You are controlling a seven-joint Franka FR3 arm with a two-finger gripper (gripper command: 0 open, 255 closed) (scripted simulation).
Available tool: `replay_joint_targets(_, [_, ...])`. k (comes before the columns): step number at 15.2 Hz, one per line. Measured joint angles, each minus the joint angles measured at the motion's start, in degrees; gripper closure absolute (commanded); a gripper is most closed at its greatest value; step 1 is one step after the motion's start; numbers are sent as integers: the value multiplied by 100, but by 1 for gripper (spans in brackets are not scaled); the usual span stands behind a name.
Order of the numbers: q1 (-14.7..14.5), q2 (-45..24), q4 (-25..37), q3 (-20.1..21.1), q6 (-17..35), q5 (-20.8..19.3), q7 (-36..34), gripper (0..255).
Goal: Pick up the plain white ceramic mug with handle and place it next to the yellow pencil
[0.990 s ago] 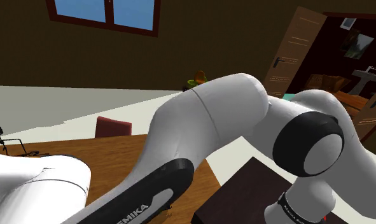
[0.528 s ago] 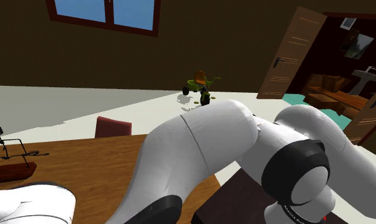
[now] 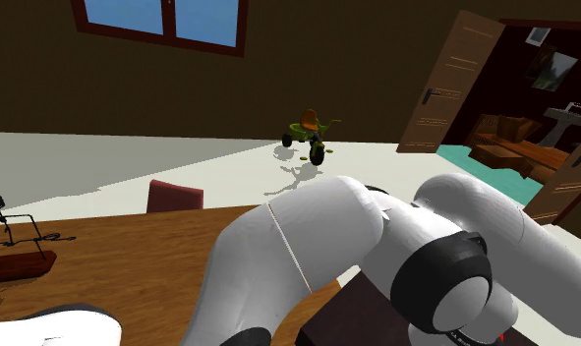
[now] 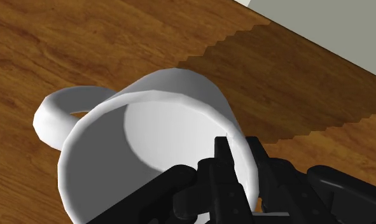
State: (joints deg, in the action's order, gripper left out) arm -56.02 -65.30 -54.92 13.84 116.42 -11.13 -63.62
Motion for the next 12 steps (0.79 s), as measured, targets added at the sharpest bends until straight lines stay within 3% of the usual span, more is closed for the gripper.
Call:
replay_joint_targets(6, [6, -14, -21, -3, 39, -3, 3, 255])
replay_joint_targets(7, [6, -16, -18, -3, 38, -3, 3, 0])
replay_joint_targets(12, [6, -17, -13, -3, 37, -3, 4, 0])
